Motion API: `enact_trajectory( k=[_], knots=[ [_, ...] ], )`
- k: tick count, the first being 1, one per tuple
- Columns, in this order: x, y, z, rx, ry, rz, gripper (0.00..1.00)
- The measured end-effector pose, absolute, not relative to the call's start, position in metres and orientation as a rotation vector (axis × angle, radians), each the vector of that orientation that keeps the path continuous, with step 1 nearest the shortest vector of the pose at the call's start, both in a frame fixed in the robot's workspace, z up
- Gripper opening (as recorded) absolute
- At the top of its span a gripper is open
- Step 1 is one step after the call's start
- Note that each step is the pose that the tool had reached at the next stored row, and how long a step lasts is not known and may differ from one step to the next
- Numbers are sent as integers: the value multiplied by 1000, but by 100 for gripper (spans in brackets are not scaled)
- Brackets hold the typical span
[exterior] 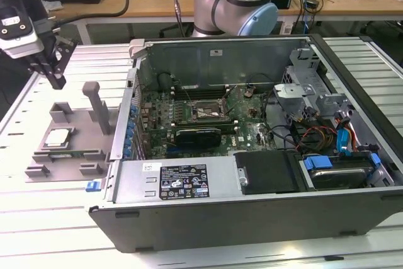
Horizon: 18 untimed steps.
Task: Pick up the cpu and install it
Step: 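Reach for the cpu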
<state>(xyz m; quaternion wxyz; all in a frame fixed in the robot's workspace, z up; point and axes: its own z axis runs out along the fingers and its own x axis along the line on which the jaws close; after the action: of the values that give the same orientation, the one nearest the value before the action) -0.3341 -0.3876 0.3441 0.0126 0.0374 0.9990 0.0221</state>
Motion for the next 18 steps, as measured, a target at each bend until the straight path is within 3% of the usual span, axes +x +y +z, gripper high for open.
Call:
enact_trajectory(
  k=[18],
  knots=[
    [-352, -389, 322, 117, 3114, 69, 11]
  ],
)
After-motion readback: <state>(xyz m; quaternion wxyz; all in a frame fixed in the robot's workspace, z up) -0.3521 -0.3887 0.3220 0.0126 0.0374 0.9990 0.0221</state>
